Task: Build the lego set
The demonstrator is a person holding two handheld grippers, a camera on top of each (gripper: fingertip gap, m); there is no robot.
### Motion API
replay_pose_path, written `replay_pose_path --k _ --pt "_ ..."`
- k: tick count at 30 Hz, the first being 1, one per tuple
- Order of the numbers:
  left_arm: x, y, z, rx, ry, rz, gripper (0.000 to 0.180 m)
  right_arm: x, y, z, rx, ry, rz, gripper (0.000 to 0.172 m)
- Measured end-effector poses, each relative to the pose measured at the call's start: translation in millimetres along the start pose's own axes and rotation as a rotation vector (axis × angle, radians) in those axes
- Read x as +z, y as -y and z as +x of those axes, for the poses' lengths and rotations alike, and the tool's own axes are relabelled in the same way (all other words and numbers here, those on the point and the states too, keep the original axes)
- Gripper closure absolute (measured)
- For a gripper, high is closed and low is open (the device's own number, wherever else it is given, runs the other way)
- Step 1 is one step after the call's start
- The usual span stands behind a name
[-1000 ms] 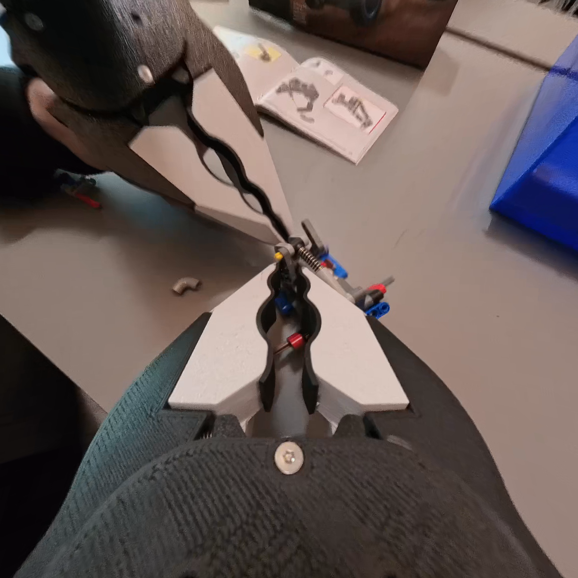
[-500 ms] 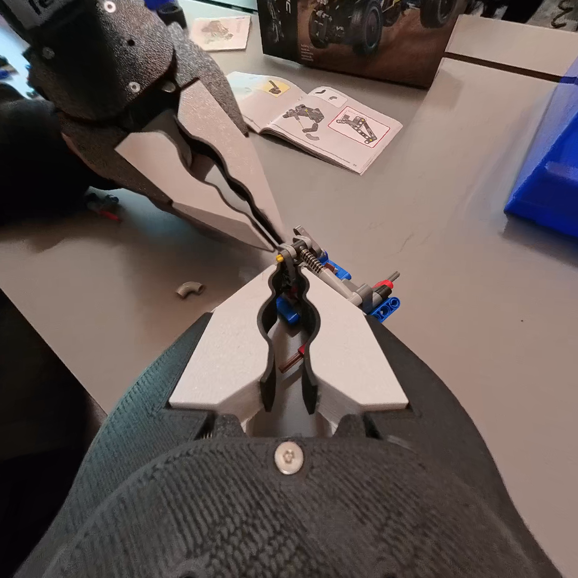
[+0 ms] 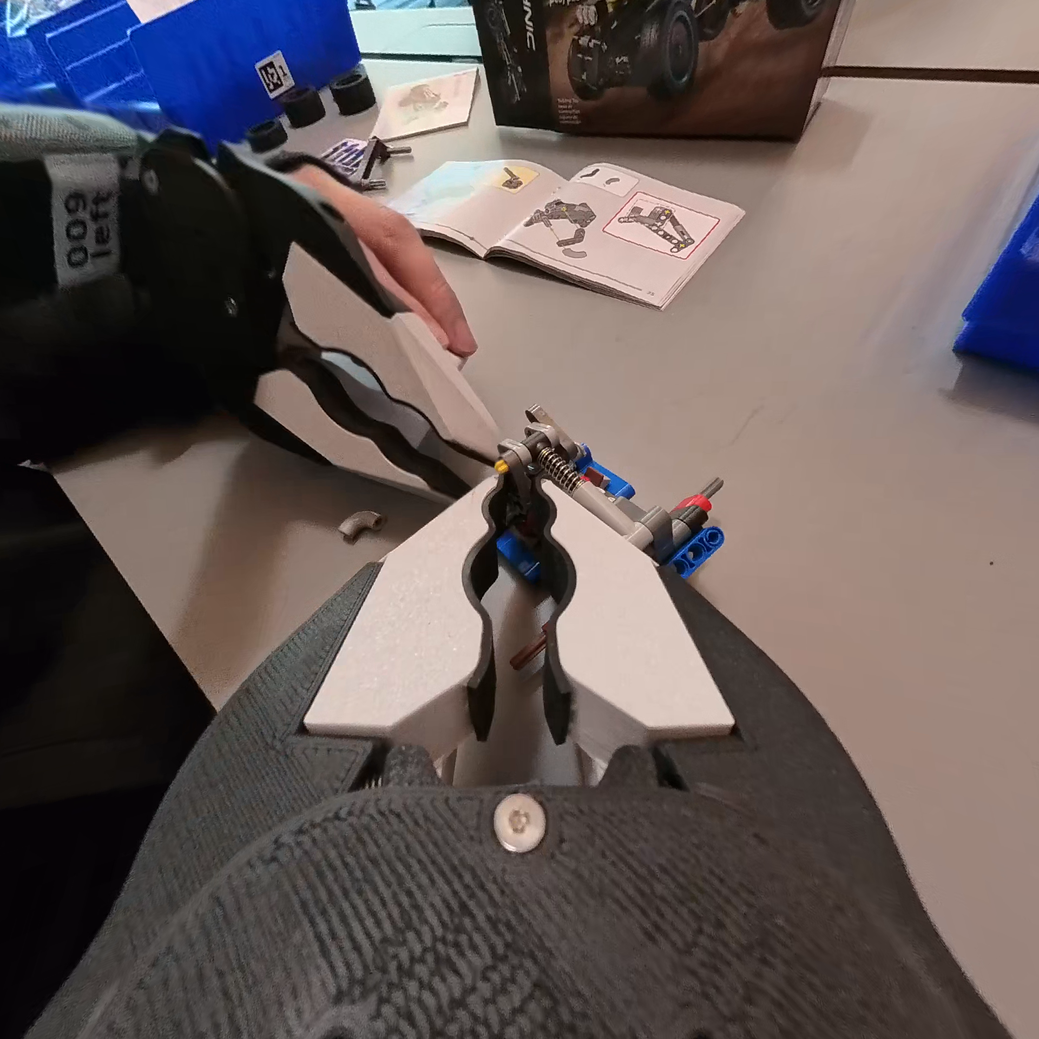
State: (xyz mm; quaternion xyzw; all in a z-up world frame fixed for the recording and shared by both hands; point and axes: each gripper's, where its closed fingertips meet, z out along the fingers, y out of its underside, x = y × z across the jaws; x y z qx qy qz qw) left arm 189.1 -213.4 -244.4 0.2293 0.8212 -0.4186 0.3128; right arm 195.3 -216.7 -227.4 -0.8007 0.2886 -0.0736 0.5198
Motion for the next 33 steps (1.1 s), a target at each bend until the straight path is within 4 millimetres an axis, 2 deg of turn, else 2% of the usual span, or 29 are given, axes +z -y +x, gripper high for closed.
replay_pose_path --k 4,9,15,20,24,33 --pt "3 -1 2 0.183 0.040 -0.048 0.163 -1 0 0 0.013 0.011 0.001 0.167" --pt "1 6 -3 0.229 0.096 -0.028 0.163 -1 0 0 0.022 0.025 0.001 0.167" --pt "4 5 -4 0.267 0.105 -0.032 0.161 -2 0 1 0.040 0.042 0.001 0.166" --pt "5 6 -3 0.367 0.118 -0.024 0.161 -4 -1 0 0.069 0.088 -0.002 0.166" --pt "7 1 -3 0.317 0.100 -0.038 0.168 -6 -1 1 0.095 0.113 0.001 0.166" --pt "4 6 -10 0.333 0.144 -0.006 0.157 -7 -2 1 0.126 0.158 -0.004 0.166"
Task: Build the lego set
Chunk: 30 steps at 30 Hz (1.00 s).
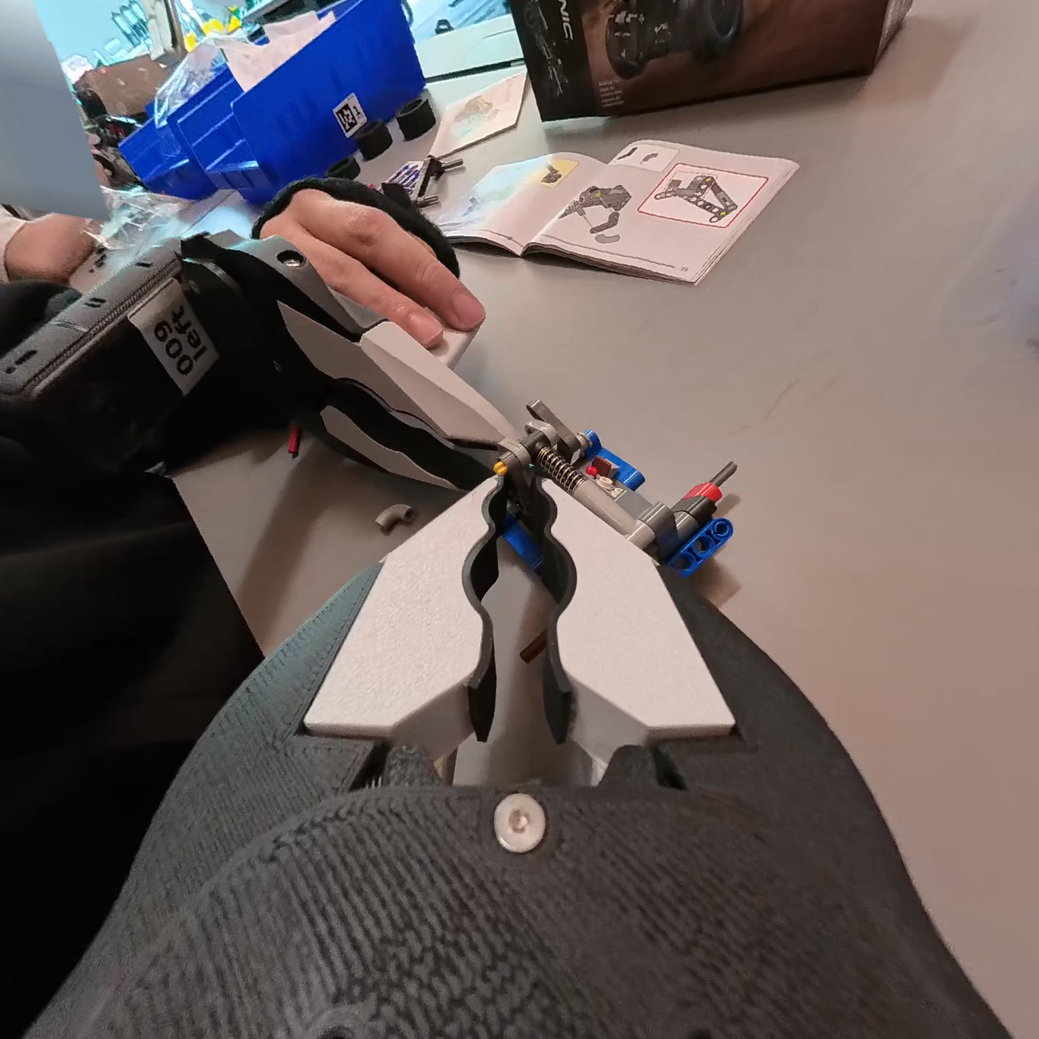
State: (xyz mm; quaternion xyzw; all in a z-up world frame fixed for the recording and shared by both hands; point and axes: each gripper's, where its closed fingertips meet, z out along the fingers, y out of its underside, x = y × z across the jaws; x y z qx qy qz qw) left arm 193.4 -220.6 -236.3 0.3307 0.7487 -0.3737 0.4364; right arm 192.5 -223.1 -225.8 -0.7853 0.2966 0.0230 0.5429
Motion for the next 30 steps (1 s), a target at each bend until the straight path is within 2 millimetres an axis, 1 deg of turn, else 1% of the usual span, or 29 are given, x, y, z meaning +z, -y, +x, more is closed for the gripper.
replay_pose_path --k 4,11,15,17,19,22,23,24,26,28,30 --pt "0 0 1 0.014 -0.015 0.005 0.159 -1 0 0 0.026 0.025 0.003 0.166" --pt "0 0 1 -0.064 -0.061 0.014 0.160 -2 1 0 0.058 0.051 0.010 0.166" --pt "-2 1 3 -0.210 -0.164 0.028 0.163 -1 0 0 0.005 0.034 -0.004 0.166" --pt "-1 1 5 -0.265 -0.198 0.024 0.164 -2 1 0 -0.028 0.006 -0.009 0.166" --pt "-1 3 5 -0.359 -0.224 0.043 0.164 -3 3 -1 -0.044 -0.006 0.002 0.166" --pt "-4 6 -5 -0.551 -0.222 0.114 0.167 -2 0 -1 -0.031 0.007 0.000 0.166" --pt "-5 3 -10 -0.607 -0.209 0.118 0.170 -2 0 -1 -0.017 0.014 -0.001 0.166" --pt "-5 1 -15 -0.656 -0.194 0.119 0.173 -3 0 -1 -0.010 0.017 0.003 0.166" --pt "-7 3 -21 -0.737 -0.198 0.153 0.175 -3 0 -1 -0.008 0.019 0.004 0.166" --pt "-7 3 -20 -0.806 -0.235 0.153 0.175 -2 0 -1 -0.009 0.021 0.002 0.166" --pt "-4 3 -15 -0.828 -0.269 0.132 0.172 -3 0 -2 -0.009 0.027 0.006 0.166"
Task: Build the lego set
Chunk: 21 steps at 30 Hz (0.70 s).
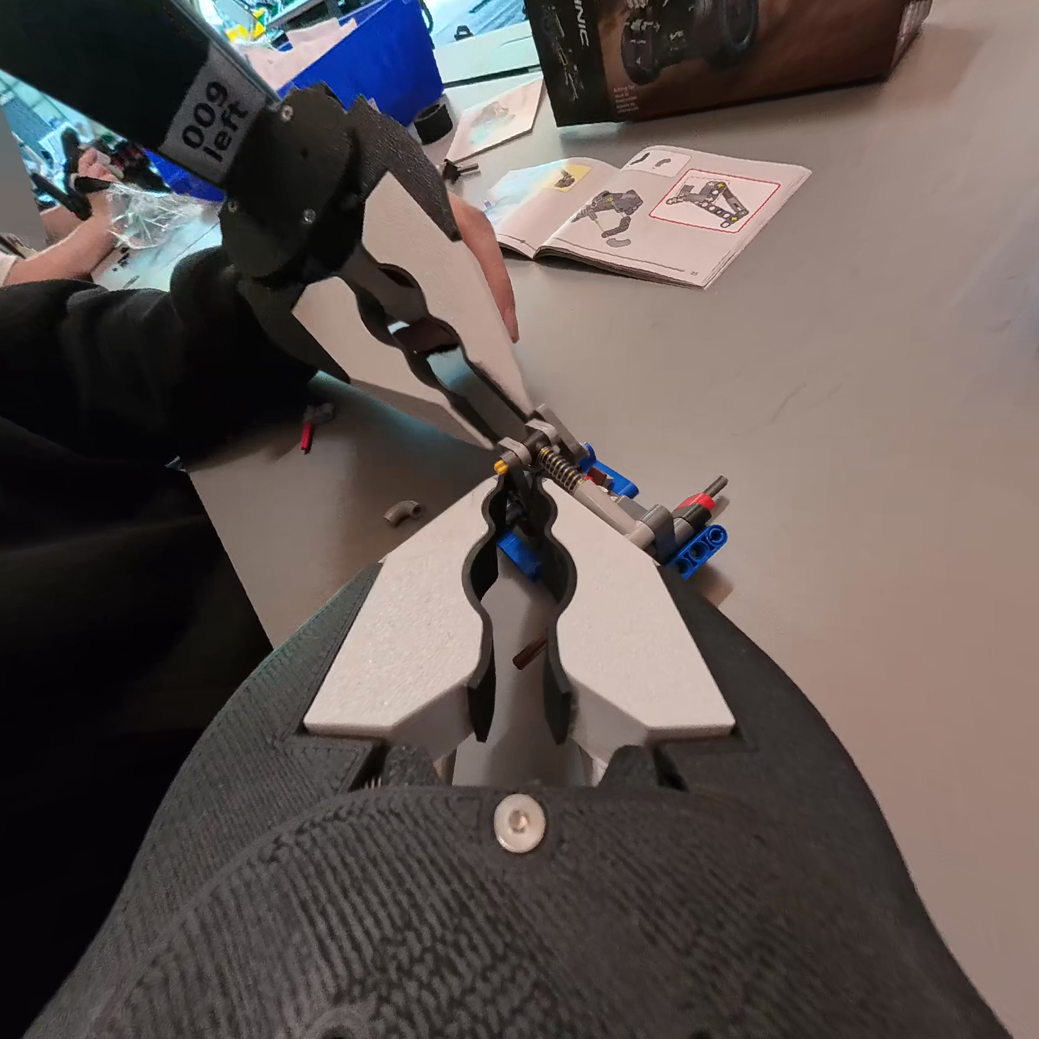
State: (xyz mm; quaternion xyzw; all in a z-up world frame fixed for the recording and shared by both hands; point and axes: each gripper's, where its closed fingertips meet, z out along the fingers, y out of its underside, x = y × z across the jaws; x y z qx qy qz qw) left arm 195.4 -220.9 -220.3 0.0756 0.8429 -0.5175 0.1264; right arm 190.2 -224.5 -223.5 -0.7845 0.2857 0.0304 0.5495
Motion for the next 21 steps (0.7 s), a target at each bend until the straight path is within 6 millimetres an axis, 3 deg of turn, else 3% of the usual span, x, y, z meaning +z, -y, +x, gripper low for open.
replay_pose_path --k 8,21 --pt "7 -8 10 -0.164 -0.050 -0.052 0.164 -3 4 0 0.031 0.012 0.037 0.167" --pt "16 -20 6 -0.317 0.010 -0.156 0.163 -5 5 3 0.056 0.006 0.048 0.167"
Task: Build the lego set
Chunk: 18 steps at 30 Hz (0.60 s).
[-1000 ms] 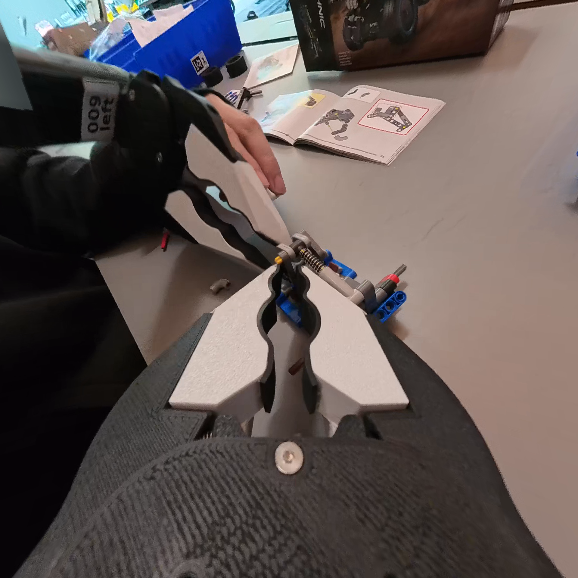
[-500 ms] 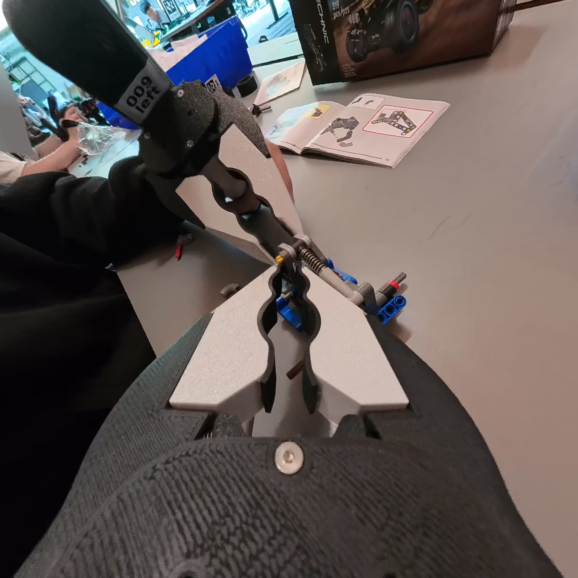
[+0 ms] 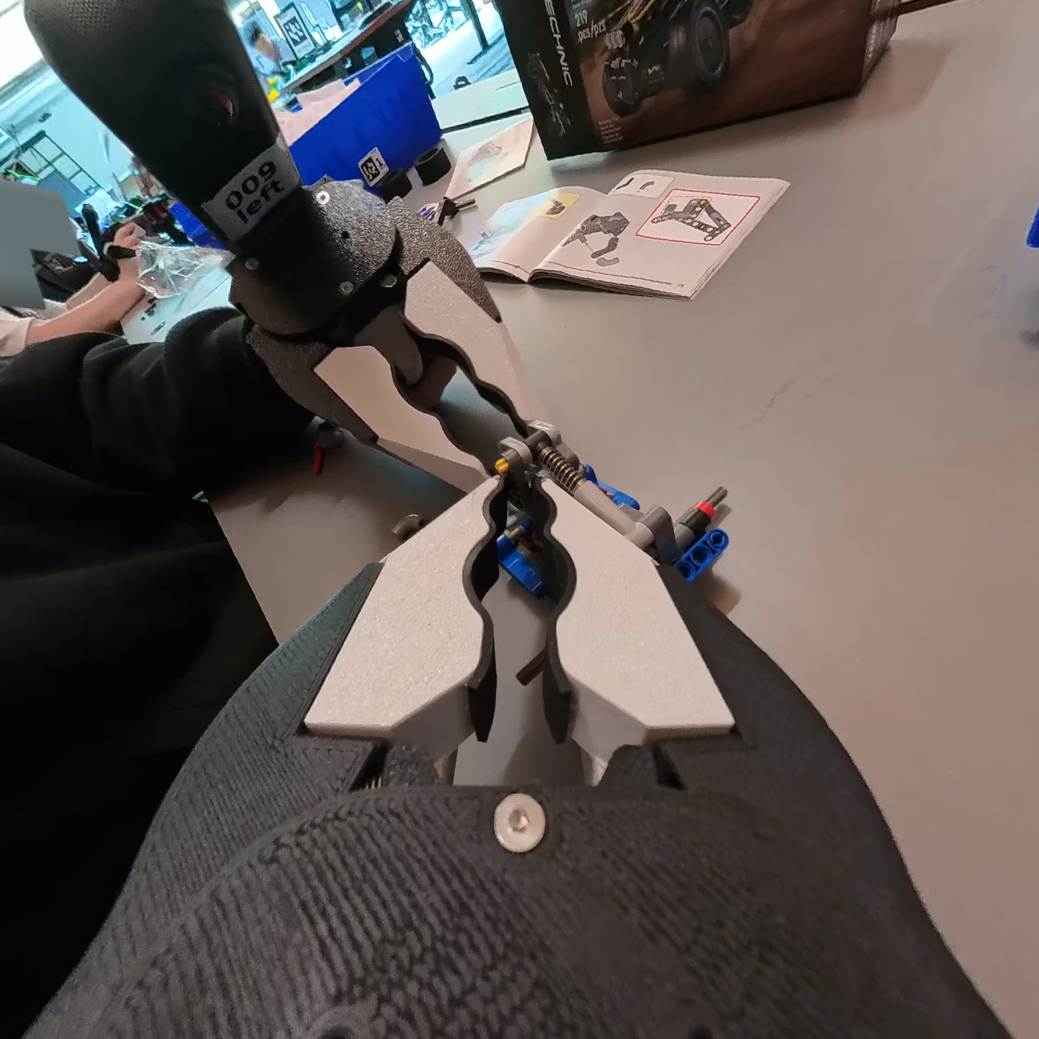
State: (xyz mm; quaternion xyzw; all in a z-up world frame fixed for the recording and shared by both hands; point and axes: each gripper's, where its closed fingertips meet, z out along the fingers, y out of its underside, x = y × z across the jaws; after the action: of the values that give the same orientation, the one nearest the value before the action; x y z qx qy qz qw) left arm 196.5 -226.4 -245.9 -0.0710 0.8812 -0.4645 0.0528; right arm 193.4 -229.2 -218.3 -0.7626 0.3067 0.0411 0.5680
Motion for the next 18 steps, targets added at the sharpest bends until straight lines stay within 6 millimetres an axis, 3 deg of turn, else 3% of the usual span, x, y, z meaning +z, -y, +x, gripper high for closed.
replay_pose_path --k 6,12,18 --pt "2.0 5.8 2.5 -0.022 -0.010 0.024 0.157 0.2 -1.8 2.3 0.013 -0.011 -0.011 0.167" --pt "6.4 4.9 4.7 -0.111 -0.059 0.002 0.163 0.7 -2.9 3.9 0.013 -0.022 -0.020 0.167" --pt "6.4 3.8 1.7 -0.081 -0.090 0.004 0.164 1.2 -2.4 4.6 0.012 -0.018 -0.023 0.167"
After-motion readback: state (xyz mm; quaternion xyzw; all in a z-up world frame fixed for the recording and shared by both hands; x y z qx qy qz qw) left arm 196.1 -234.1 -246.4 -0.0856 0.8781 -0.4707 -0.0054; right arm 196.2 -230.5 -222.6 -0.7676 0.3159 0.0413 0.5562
